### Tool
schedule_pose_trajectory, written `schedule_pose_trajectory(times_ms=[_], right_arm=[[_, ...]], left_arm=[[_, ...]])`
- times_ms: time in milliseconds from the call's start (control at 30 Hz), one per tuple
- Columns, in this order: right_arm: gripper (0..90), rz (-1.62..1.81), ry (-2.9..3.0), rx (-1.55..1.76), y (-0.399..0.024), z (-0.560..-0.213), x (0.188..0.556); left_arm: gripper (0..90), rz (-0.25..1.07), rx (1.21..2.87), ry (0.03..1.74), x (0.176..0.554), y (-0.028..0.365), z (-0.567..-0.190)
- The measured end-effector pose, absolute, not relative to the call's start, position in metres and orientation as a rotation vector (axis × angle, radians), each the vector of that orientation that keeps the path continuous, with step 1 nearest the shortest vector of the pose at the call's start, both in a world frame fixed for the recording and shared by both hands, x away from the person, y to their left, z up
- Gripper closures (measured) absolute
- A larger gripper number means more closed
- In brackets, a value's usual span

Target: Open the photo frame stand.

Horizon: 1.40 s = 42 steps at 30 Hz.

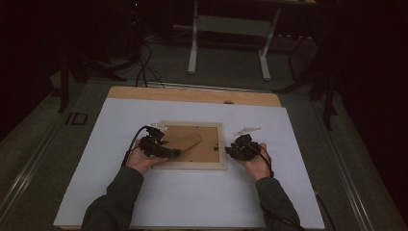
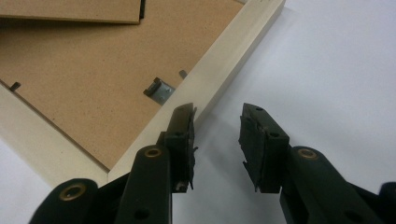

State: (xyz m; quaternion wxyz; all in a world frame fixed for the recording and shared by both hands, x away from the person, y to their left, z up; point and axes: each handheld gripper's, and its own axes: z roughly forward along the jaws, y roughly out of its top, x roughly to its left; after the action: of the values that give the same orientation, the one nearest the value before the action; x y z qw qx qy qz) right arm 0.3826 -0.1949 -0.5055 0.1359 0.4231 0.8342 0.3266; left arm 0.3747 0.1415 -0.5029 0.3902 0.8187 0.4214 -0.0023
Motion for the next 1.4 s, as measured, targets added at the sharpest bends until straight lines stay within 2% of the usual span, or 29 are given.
schedule_pose_trajectory(times_ms=[467,1400], right_arm=[[64.0,0.983,2.399,1.258,-0.194,-0.505,0.387],[62.6,0.990,2.384,1.274,-0.200,-0.495,0.394]], left_arm=[[37.2,0.122,2.179,1.015,0.370,0.133,-0.500],[36.9,0.328,2.197,0.902,0.354,0.124,-0.489]])
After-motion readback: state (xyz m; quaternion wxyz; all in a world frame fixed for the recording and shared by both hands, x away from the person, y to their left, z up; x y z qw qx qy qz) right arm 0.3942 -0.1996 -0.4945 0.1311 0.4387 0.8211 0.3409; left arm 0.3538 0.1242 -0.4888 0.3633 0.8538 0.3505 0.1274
